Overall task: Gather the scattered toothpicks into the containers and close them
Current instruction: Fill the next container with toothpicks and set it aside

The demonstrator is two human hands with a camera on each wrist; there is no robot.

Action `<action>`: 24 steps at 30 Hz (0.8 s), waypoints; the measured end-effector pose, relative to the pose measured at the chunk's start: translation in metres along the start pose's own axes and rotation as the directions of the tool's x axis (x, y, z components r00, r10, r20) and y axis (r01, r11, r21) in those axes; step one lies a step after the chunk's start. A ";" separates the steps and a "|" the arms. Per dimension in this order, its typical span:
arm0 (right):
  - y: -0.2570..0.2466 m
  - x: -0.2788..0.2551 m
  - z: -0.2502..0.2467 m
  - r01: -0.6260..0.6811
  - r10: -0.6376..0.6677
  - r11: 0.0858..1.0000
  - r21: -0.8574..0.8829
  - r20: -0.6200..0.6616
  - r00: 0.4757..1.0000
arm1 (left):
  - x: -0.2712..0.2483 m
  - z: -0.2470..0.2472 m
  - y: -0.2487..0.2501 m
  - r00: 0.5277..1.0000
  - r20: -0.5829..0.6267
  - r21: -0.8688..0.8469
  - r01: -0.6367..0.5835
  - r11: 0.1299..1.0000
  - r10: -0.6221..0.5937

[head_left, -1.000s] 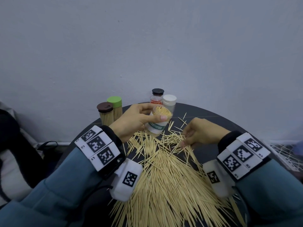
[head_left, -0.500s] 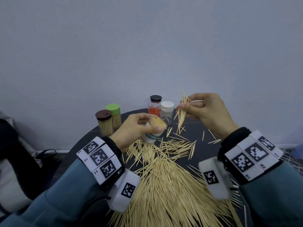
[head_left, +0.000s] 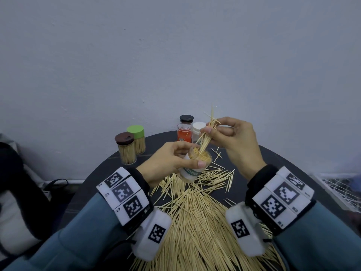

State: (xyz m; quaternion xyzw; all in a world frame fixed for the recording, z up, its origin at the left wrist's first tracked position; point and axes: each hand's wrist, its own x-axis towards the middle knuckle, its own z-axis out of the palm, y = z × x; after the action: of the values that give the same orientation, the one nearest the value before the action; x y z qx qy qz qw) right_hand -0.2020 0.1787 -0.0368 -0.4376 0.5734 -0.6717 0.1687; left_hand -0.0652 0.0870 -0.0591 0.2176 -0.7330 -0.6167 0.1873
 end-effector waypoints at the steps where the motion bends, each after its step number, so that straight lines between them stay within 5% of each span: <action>1: 0.002 0.000 0.000 0.010 -0.010 0.999 -0.034 0.006 1.000 | 0.000 0.000 0.001 1.000 -0.004 -0.009 -0.004 1.000 0.004; 10: 0.015 -0.006 0.004 0.089 -0.075 0.965 -0.245 0.063 0.995 | -0.002 -0.005 0.005 1.000 -0.021 -0.107 -0.023 0.994 0.021; 17: 0.014 -0.006 0.004 0.076 -0.048 0.972 -0.221 0.130 0.990 | -0.001 -0.005 0.005 1.000 -0.004 -0.093 -0.020 0.995 0.019; 24: 0.007 -0.007 0.006 -0.081 0.097 0.992 -0.099 0.174 0.980 | -0.002 -0.002 0.002 0.998 0.062 -0.027 0.004 1.000 -0.003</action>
State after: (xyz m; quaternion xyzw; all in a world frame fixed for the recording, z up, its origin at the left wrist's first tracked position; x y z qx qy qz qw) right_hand -0.1949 0.1780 -0.0464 -0.4773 0.6051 -0.5945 0.2292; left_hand -0.0627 0.0865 -0.0567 0.1971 -0.7297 -0.6333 0.1663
